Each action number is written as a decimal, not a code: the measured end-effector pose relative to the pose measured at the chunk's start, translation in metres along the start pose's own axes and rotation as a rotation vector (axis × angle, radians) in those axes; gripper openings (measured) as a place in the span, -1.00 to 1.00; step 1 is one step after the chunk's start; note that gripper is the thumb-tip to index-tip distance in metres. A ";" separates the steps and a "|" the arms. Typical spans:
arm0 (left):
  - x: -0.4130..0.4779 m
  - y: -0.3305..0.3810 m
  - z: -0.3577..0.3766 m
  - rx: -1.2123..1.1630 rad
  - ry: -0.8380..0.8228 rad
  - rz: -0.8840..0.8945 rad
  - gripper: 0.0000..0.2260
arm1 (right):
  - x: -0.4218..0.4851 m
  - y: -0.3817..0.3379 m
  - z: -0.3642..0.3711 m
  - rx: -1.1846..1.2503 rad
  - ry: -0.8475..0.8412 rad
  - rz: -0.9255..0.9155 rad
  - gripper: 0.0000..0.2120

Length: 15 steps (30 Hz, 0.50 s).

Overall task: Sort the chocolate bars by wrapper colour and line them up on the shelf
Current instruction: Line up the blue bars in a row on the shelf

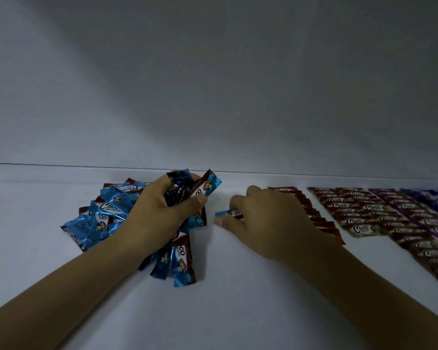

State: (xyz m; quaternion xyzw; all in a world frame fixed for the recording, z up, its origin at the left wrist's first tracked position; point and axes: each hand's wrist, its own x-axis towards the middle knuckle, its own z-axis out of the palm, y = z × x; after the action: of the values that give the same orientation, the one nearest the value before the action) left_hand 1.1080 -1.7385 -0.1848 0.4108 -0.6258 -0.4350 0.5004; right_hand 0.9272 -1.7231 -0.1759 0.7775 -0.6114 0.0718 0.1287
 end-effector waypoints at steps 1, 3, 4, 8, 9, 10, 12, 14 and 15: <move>0.000 0.000 0.000 0.012 0.002 0.005 -0.83 | 0.000 0.000 0.000 0.033 -0.003 -0.007 -0.54; 0.000 -0.001 -0.001 0.026 0.010 0.008 -0.83 | 0.000 0.001 -0.002 0.132 -0.025 -0.035 -0.67; 0.000 -0.002 -0.001 0.024 0.013 0.009 -0.83 | -0.001 0.001 -0.003 0.187 -0.035 -0.057 -0.73; -0.001 -0.003 0.002 0.023 0.005 0.041 -0.83 | -0.004 -0.006 -0.004 0.377 -0.087 -0.179 -0.81; -0.001 -0.003 0.003 0.019 0.005 0.051 -0.83 | -0.003 -0.006 -0.004 0.384 -0.083 -0.191 -0.75; -0.001 -0.003 0.004 0.017 0.007 0.053 -0.83 | -0.001 -0.004 -0.004 0.354 -0.055 -0.195 -0.71; 0.000 -0.001 0.003 0.017 0.014 0.039 -0.83 | 0.002 0.000 -0.004 0.215 0.013 -0.189 -0.68; 0.001 -0.001 0.002 0.018 0.011 0.022 -0.83 | 0.003 0.002 -0.003 0.111 0.043 -0.158 -0.75; 0.000 -0.002 0.002 0.022 0.010 0.015 -0.84 | 0.001 0.000 -0.003 0.094 0.037 -0.130 -0.77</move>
State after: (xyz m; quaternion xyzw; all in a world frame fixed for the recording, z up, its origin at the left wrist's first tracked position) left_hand 1.1056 -1.7389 -0.1866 0.4139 -0.6310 -0.4221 0.5023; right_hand 0.9279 -1.7234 -0.1730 0.8192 -0.5532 0.1064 0.1076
